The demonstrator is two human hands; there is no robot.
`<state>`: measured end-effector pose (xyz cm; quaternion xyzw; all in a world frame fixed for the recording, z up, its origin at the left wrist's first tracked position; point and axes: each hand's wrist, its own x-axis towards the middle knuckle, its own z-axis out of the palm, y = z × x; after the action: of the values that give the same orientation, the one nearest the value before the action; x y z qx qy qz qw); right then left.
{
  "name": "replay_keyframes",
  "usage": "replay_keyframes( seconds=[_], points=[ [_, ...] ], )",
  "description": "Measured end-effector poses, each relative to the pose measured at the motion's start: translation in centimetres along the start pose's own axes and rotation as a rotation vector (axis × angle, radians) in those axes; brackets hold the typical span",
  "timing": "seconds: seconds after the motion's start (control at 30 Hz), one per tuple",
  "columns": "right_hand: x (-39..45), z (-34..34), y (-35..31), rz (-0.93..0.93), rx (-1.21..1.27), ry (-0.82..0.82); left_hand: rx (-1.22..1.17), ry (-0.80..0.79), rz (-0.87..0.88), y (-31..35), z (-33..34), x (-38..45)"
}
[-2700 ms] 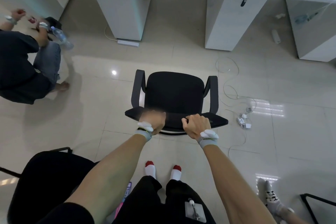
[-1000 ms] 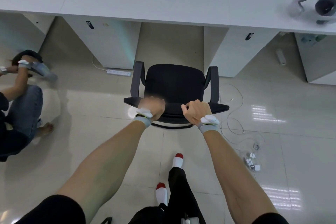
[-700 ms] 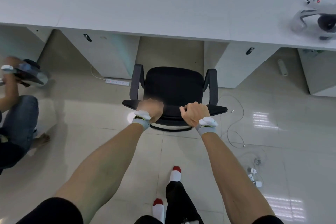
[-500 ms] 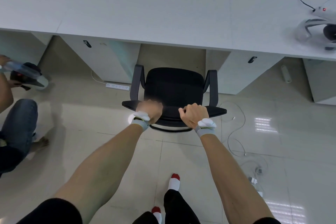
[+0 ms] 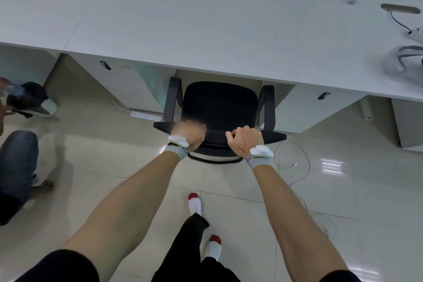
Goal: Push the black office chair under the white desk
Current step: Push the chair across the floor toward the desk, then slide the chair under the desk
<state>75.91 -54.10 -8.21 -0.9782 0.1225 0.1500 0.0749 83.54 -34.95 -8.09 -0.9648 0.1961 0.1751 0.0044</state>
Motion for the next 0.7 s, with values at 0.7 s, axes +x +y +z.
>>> replay_keyframes(
  seconds=[0.7],
  points=[
    [17.0,-6.2,0.6,0.015,0.011,0.019,-0.005,0.015,0.06,-1.7,-6.6,17.0]
  ],
)
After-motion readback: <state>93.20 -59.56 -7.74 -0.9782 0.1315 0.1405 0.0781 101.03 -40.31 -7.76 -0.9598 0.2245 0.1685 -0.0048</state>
